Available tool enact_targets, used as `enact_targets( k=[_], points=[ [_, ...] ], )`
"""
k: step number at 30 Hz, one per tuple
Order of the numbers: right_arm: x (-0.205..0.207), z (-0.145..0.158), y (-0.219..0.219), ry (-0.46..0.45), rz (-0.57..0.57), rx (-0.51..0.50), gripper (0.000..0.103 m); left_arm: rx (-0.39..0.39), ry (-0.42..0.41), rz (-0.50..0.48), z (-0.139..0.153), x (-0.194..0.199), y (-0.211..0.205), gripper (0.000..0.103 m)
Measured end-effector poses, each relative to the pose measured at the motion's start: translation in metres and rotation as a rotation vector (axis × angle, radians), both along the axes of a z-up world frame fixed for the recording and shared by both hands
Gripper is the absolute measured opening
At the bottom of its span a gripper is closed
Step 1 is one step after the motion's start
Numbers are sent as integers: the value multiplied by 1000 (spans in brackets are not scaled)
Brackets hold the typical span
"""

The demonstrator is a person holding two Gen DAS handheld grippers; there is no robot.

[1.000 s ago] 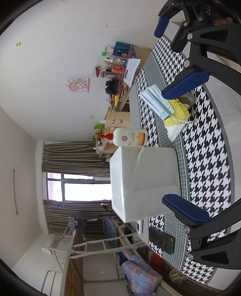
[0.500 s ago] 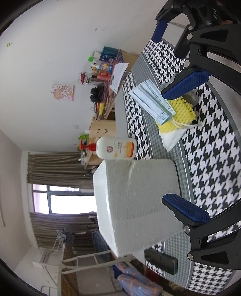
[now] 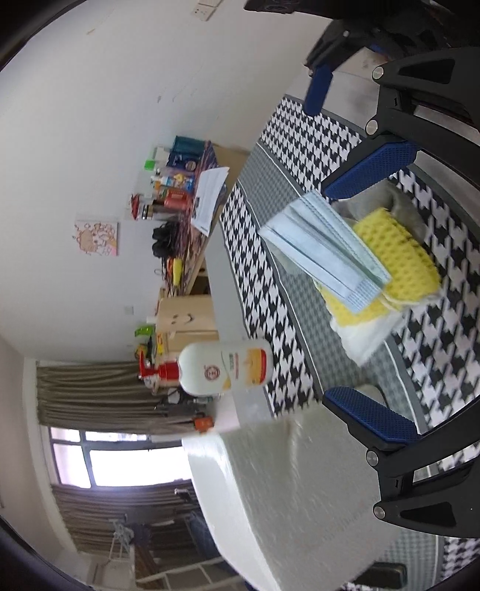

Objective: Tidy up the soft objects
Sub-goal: 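Grasp the blue face mask with the left gripper and lift it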

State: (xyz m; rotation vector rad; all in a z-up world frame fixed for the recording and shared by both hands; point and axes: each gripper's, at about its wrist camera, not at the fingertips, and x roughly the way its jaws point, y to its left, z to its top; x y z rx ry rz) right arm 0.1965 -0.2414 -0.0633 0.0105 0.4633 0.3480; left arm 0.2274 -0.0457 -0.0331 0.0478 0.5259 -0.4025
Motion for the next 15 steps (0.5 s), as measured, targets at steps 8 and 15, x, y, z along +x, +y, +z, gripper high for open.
enact_targets(
  k=[8, 15],
  points=[
    [7, -4, 0, 25, 1, 2, 103, -46, 58, -121, -12, 27, -7, 82],
    [14, -8, 2, 53, 11, -7, 103, -115, 138, -155, -25, 39, -2, 32]
  ],
)
